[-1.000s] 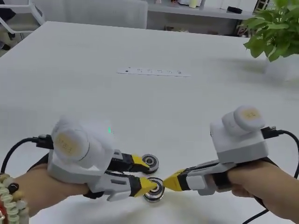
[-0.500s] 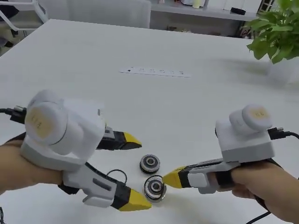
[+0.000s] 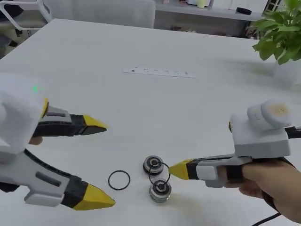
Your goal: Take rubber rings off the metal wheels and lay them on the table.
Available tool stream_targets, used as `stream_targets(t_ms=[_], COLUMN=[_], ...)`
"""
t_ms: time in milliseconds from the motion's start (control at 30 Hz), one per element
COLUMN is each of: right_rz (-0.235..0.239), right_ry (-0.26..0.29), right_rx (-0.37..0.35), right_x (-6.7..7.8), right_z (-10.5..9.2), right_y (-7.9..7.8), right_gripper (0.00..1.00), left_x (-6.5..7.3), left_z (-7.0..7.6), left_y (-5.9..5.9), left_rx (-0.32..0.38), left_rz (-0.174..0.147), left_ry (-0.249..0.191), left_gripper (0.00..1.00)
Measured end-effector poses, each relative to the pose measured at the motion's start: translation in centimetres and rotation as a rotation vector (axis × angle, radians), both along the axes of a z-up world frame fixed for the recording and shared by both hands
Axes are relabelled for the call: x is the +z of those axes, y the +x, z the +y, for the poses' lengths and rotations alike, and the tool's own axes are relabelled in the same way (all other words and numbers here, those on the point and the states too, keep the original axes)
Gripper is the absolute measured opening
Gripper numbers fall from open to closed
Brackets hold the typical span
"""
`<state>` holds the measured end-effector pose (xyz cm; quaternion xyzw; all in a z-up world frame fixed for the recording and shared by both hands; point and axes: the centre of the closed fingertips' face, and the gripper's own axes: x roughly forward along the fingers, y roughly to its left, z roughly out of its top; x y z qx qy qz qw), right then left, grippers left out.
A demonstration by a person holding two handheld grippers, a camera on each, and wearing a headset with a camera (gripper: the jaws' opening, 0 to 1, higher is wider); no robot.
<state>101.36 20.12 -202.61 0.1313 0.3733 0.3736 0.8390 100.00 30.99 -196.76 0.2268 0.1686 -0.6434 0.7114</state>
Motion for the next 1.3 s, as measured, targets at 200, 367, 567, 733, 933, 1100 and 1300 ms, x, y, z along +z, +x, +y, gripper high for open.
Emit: stream_targets(t_ms=[200,367,567,733,933,1100,1300], right_rz=[-0.013,-0.026,-0.041,-0.062,-0.068,-0.073,-0.074], right_ry=[0.019,0.031,0.042,0.046,0.04,0.043,0.039], right_rx=[-0.022,-0.031,-0.041,-0.053,-0.064,-0.068,-0.06], right_x=[0.6,1.2,1.9,2.5,2.7,2.9,2.9], right_z=[-0.2,-0.2,-0.1,-0.1,-0.3,-0.2,0.2], right_y=[0.3,0.4,0.4,0.6,0.8,0.8,0.8], right_gripper=[0.0,0.0,0.0,0.0,0.0,0.0,0.0], left_x=[-0.8,-1.2,-1.3,-1.7,-2.1,-2.5,-2.8], left_z=[2.1,3.5,4.7,5.2,5.2,5.0,4.8], left_y=[-0.6,-0.8,-0.6,-0.9,-1.0,-1.2,-1.5], left_rx=[0.06,0.118,0.187,0.227,0.248,0.251,0.254], left_rz=[0.02,0.036,0.045,0.063,0.078,0.087,0.092], left_ry=[0.003,-0.006,-0.03,-0.053,-0.073,-0.074,-0.074], left_gripper=[0.75,0.76,0.77,0.78,0.78,0.77,0.77])
